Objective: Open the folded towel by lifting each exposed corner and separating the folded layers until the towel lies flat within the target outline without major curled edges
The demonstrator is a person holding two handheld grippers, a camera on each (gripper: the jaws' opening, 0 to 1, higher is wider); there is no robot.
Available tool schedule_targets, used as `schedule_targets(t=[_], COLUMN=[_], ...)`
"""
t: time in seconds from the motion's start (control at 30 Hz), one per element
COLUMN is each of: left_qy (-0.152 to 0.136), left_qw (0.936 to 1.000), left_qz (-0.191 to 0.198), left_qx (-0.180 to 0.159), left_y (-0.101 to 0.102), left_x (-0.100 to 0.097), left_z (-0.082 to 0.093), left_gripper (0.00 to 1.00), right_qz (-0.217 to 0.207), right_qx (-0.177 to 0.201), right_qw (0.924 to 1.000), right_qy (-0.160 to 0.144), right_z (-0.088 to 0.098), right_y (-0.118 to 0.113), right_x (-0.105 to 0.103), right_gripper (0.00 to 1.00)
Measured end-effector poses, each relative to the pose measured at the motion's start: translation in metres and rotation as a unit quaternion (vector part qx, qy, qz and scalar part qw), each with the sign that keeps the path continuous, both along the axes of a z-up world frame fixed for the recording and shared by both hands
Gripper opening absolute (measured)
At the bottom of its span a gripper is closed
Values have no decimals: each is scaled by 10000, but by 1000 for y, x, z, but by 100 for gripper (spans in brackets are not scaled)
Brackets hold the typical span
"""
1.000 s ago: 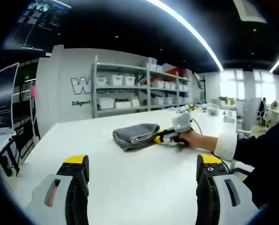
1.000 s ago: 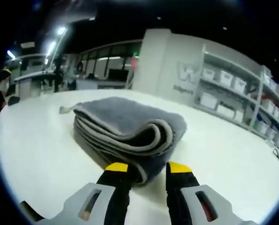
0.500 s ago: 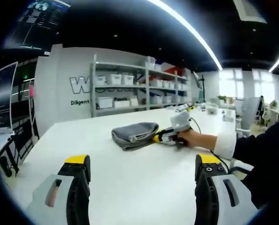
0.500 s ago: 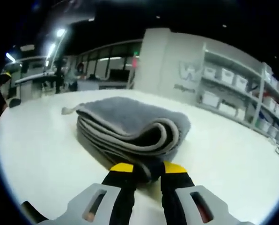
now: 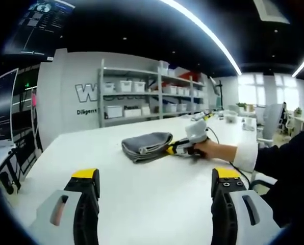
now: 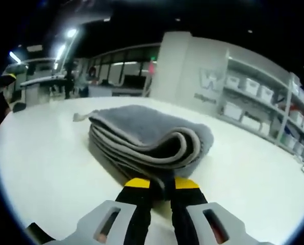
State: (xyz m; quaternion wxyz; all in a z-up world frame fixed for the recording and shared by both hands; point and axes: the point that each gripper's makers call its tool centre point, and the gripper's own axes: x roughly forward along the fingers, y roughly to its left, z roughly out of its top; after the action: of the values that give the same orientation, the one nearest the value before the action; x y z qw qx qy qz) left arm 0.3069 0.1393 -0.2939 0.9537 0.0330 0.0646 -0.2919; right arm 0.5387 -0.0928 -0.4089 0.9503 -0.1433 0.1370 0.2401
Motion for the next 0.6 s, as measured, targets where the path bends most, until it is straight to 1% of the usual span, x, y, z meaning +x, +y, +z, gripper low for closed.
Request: schedule_targets(t=[0.23,0.4,0.6], left_qy=[-61,-45,-41], left_qw=[10000,10000,9999], left_qz=[33,82,109], left_qx=[-6,-6,-126], left_y=[2,6,8], left_x=[0,3,3], left_z=[2,-1,1], left_gripper=[88,87,87], right_qz=[54,142,300], right_qx=[22,64,50], right_qw=[10000,9999,9995], right_qy=[3,17,18], right_z=[0,0,0], right_y=[2,7,14], right_x=[-2,-3,-7], right_gripper=[6,5,4])
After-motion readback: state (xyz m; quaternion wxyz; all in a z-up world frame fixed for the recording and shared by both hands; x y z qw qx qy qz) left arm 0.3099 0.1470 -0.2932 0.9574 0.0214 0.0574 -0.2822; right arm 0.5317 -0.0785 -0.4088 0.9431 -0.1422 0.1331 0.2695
